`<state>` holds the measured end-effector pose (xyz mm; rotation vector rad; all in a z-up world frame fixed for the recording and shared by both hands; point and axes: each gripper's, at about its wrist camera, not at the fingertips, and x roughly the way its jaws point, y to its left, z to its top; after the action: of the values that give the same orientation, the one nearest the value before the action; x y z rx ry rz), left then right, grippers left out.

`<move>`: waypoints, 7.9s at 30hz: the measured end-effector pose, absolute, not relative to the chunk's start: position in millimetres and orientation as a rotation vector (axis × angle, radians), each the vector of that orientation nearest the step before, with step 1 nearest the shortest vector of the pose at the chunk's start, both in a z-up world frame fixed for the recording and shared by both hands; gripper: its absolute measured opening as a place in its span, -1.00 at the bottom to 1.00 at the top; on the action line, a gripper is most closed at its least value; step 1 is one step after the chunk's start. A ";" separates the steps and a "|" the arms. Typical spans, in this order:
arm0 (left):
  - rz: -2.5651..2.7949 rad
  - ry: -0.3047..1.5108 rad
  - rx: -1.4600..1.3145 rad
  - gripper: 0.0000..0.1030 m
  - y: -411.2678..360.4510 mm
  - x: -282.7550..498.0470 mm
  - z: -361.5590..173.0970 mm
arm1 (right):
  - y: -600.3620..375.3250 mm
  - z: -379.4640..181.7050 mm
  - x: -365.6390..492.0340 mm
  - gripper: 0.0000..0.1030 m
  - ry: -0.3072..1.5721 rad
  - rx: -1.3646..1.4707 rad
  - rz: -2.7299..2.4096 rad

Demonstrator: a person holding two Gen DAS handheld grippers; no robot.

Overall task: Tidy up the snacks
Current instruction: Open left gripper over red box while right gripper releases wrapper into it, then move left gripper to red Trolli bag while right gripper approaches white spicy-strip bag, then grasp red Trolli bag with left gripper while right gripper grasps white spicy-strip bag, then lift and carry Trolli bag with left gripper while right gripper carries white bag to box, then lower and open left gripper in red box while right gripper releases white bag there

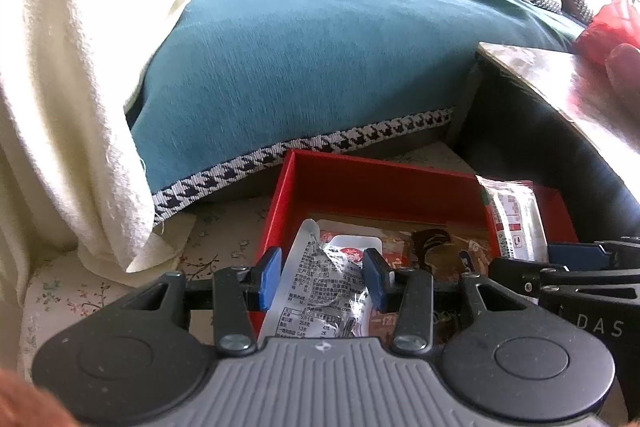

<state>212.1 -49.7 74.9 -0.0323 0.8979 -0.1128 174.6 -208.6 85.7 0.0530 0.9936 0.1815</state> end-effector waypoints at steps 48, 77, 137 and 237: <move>-0.513 1.124 -0.087 -0.09 -77.8 73.0 57.0 | -256.9 28.4 30.1 0.62 1.365 0.225 0.430; -0.366 1.236 0.123 -0.04 -138.3 -51.3 1.4 | -240.5 22.3 72.7 0.77 1.281 -0.213 0.522; -0.268 1.147 0.026 -0.18 -61.0 -7.7 36.0 | -215.5 66.5 18.4 0.08 1.152 -0.188 0.331; -0.157 0.862 0.080 0.16 -78.8 162.4 98.7 | -211.9 119.4 119.3 0.73 0.927 -0.042 0.083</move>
<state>162.4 -78.8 98.7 0.0803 0.8622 -0.1571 119.3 -211.9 119.4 -0.0417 0.9271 0.0834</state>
